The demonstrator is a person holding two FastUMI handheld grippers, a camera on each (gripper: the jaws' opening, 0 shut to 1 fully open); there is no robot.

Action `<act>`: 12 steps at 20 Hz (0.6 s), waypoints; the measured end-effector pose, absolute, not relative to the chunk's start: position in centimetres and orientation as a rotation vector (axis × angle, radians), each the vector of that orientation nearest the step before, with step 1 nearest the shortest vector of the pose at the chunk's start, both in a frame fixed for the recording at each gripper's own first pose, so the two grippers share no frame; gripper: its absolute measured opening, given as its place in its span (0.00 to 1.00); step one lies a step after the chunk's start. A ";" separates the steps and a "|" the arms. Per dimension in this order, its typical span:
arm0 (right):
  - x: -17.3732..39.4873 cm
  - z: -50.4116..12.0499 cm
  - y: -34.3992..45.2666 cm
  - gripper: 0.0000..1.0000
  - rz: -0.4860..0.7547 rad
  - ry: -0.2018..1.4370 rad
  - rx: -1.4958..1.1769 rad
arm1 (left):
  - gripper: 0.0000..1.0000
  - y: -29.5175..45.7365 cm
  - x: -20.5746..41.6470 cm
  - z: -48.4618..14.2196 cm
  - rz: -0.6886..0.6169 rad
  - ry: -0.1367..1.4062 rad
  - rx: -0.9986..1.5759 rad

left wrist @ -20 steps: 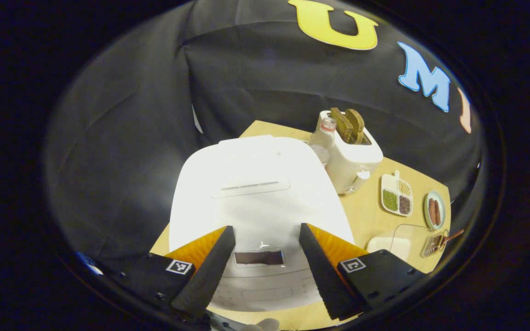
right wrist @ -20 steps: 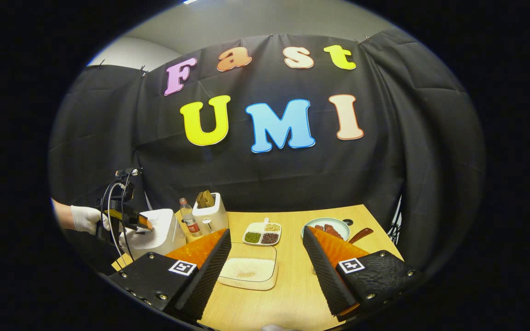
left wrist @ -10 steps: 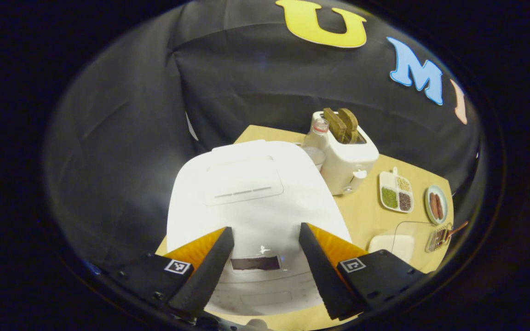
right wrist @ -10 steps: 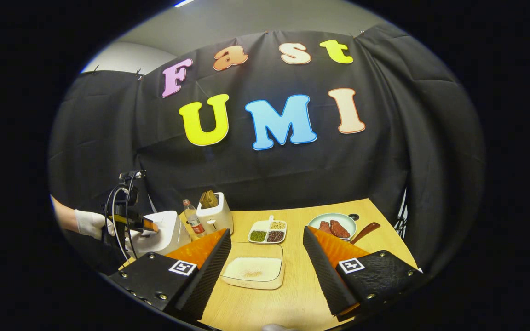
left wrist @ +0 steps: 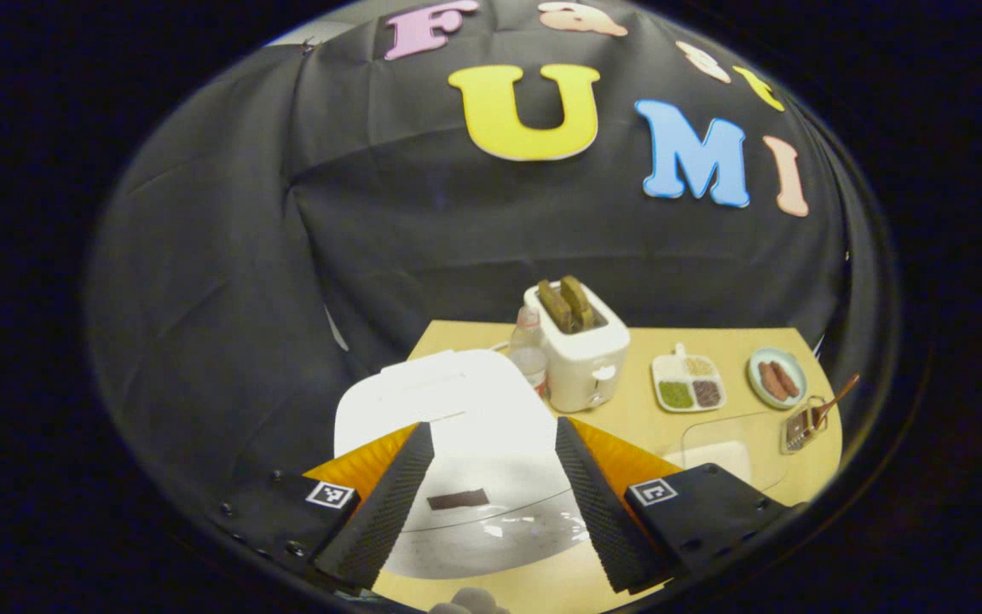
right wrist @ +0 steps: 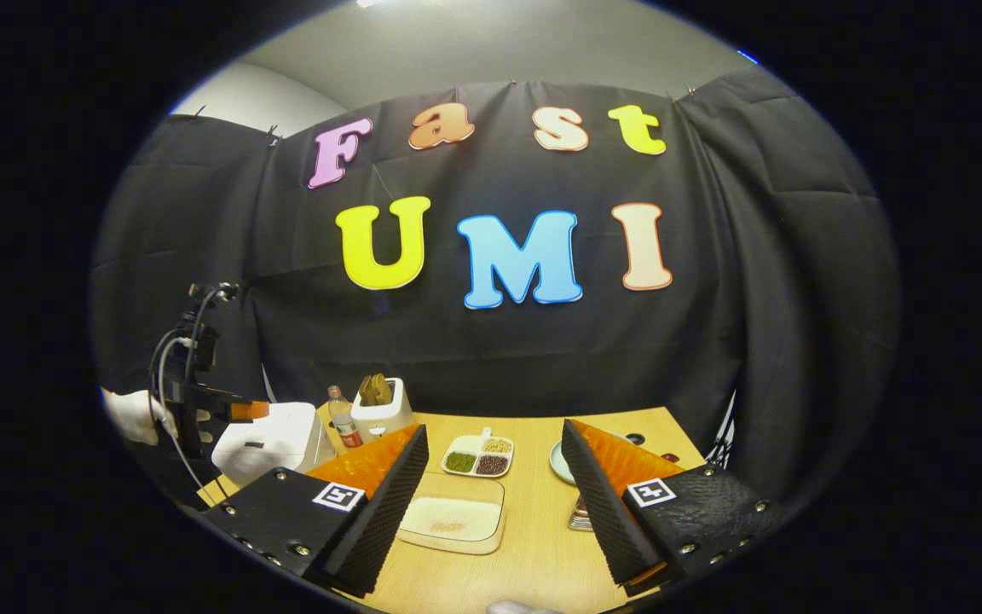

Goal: Close the left gripper, press the button to open the rice cooker; take a wooden spoon from the chopstick holder with the right hand, scoop a spoonful of rice and pour it into the rice cooker, then put the wooden spoon back into the chopstick holder.

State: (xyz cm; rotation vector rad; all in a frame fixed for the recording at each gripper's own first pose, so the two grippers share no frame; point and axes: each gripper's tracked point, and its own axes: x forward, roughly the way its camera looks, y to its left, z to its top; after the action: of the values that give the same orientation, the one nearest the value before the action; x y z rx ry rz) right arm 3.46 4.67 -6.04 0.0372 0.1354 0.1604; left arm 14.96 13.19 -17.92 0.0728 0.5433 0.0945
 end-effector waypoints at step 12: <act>1.9 1.2 5.8 0.96 0.138 -0.038 0.018 | 1.00 1.9 1.4 0.5 -0.020 -0.012 0.036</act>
State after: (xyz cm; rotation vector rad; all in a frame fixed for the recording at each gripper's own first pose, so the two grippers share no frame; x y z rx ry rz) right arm 1.94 5.83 1.16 0.0176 -0.0384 0.1378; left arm 1.43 1.92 0.45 0.0357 -0.0124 -0.0203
